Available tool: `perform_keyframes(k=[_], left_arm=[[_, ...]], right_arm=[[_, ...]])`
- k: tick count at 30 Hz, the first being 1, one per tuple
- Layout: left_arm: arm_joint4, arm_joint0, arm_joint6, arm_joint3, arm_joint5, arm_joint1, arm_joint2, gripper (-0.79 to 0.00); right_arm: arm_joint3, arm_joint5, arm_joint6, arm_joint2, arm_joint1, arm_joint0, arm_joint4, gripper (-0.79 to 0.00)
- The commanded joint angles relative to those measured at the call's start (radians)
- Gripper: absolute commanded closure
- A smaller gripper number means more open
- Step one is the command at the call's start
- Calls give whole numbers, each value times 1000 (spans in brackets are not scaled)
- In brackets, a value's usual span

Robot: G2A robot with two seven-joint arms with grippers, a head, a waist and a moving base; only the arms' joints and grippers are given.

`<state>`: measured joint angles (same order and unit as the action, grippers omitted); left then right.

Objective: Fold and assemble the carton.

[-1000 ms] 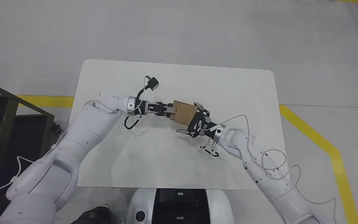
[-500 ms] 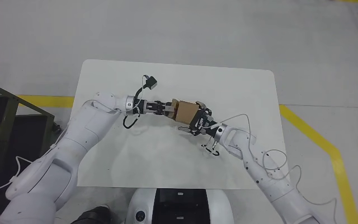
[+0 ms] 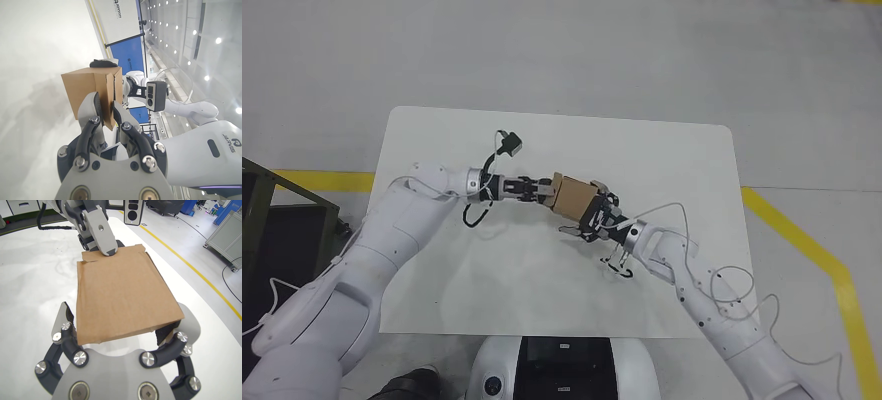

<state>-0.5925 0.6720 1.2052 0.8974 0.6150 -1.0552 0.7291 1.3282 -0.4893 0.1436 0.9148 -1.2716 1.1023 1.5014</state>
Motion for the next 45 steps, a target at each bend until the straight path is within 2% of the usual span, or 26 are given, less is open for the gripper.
perform_keyframes(k=[1,9,20,22,23,25,26,34,45], left_arm=[[-8,-1,-2,-6,2,-1,2,-49],[-24,-7,-3,-22,3,-8,3,-92],[-28,-9,0,-42,0,-22,-6,-65],[-28,-9,0,-44,0,-24,-6,-65],[-27,-10,0,-44,0,-24,-6,-62],[-29,-10,1,-46,-1,-26,-6,-62],[-29,-10,1,-48,-1,-26,-5,-62],[-48,-6,-4,-60,4,-26,12,-62],[-45,0,-7,-65,7,-22,36,-58]], right_arm=[[-3,-1,1,0,-1,-2,-1,-785],[-5,-8,17,-4,-2,-4,16,-785],[-4,9,41,1,-3,1,21,-785],[-9,6,48,0,-4,1,16,-717],[-12,3,52,1,-4,2,10,-656],[-17,0,59,1,-5,1,6,-443],[-19,-2,62,1,-5,0,5,-409],[-23,-5,84,18,-4,3,-8,-397],[-10,-10,91,32,-1,10,-10,-437]])
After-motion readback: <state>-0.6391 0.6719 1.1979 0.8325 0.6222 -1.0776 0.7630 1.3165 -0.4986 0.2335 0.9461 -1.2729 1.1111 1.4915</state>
